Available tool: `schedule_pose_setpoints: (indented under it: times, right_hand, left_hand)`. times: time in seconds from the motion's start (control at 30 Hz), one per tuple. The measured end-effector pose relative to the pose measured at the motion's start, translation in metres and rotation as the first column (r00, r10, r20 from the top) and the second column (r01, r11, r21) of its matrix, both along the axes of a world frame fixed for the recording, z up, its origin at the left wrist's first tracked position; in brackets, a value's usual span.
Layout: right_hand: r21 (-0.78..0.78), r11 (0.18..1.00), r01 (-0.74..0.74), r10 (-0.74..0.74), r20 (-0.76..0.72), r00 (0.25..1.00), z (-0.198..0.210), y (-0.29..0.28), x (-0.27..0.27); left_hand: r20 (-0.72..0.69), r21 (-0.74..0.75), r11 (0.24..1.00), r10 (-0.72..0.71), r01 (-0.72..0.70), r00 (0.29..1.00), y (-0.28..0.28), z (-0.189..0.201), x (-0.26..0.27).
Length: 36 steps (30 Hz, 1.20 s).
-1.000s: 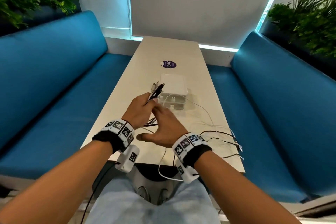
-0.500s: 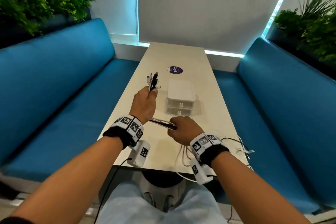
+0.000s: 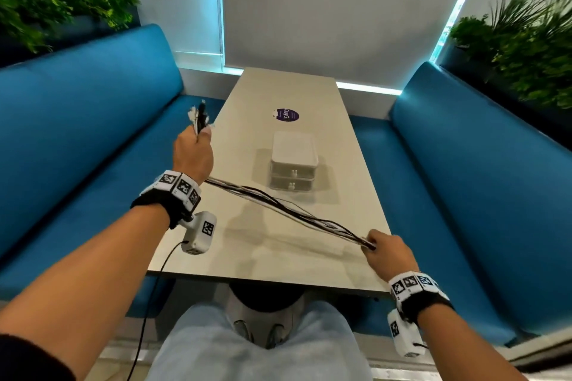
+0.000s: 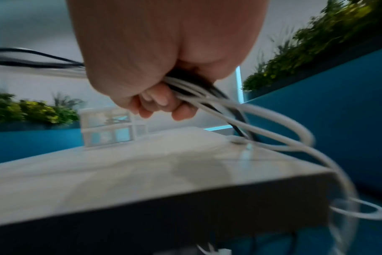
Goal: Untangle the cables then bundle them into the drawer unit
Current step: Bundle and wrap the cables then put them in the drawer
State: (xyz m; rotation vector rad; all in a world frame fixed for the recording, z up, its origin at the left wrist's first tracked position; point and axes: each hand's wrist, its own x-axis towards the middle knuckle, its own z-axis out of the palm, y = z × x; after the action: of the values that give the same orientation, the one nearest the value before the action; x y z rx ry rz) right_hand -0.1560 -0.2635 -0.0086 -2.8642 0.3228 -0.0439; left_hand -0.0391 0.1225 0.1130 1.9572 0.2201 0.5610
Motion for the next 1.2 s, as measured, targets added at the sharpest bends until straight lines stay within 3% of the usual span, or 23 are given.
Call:
schedule_pose_setpoints:
  times: [0.13,0.4,0.67,1.0,1.2]
  right_hand:
    - [0.053,0.975,0.216,-0.214,-0.028,0.976,-0.021,-0.044,-0.02]
    - [0.223,0.888,0.402,-0.391,-0.096,0.916,-0.051,-0.089,-0.042]
    - [0.155,0.89,0.429,-0.388,-0.234,0.891,-0.077,-0.104,-0.051]
    - [0.08,0.921,0.381,-0.366,-0.156,0.917,-0.065,-0.108,-0.05]
    - [0.234,0.924,0.304,-0.249,-0.236,0.939,-0.058,-0.099,-0.048]
  left_hand:
    - [0.062,-0.008,0.999,0.054,-0.054,0.997,0.018,0.016,0.014]
    - [0.059,0.007,0.997,0.072,-0.073,0.996,0.007,0.022,0.017]
    - [0.064,0.008,0.996,0.087,-0.088,0.994,-0.006,0.023,0.017]
    - [0.109,0.007,0.999,0.041,-0.042,0.993,-0.014,0.018,0.021]
    - [0.152,0.038,0.998,-0.054,0.048,0.987,-0.025,0.012,0.011]
